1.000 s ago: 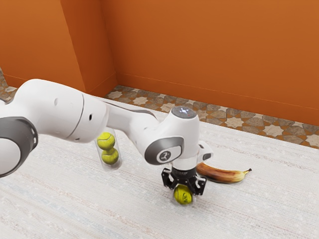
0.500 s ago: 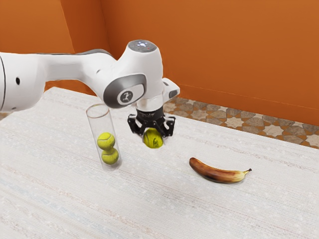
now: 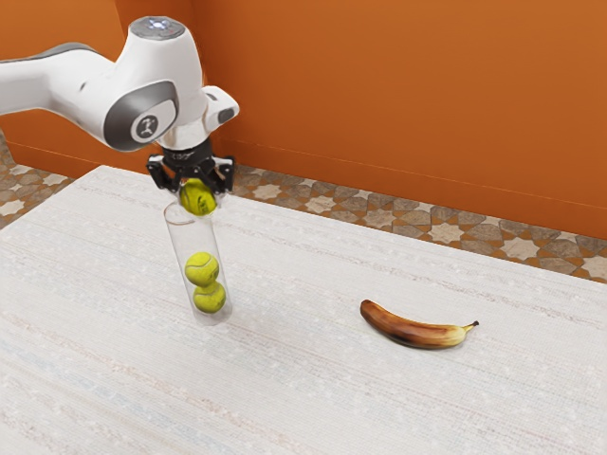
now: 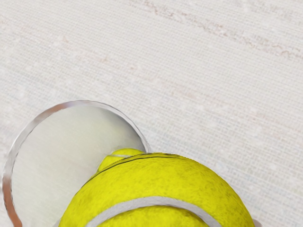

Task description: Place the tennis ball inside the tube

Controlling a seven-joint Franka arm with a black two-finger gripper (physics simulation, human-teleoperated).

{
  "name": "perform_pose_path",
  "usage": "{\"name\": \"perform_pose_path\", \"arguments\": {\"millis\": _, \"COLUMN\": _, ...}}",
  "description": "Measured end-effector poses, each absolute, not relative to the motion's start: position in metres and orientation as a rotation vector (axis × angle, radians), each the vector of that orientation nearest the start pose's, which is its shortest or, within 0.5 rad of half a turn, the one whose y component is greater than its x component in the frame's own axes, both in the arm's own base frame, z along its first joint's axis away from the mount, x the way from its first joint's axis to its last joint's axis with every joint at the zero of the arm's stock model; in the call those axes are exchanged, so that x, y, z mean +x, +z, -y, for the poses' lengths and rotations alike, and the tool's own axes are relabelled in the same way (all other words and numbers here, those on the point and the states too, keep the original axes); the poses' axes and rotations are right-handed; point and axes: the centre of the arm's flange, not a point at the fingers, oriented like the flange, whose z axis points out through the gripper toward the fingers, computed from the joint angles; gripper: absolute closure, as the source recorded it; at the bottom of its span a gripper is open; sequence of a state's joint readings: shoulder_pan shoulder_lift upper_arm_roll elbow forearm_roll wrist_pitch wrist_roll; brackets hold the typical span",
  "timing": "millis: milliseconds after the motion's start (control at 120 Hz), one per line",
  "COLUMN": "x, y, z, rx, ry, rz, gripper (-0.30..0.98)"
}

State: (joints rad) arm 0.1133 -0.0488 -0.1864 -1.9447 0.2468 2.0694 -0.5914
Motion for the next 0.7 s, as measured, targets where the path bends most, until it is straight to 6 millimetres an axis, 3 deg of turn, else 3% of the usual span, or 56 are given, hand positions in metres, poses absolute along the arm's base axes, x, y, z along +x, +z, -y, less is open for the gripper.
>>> {"name": "perform_pose_path", "arguments": {"millis": 433, "x": 0.567, "y": 0.519, "z": -0.009, "rx": -2.876, "ry": -0.384, "rz": 0.538, "gripper": 0.35}}
{"name": "perform_pose_path", "arguments": {"millis": 700, "x": 0.573, "y": 0.511, "z": -0.024, "rx": -2.886, "ry": -0.375, "rz": 0.516, "gripper": 0.11}}
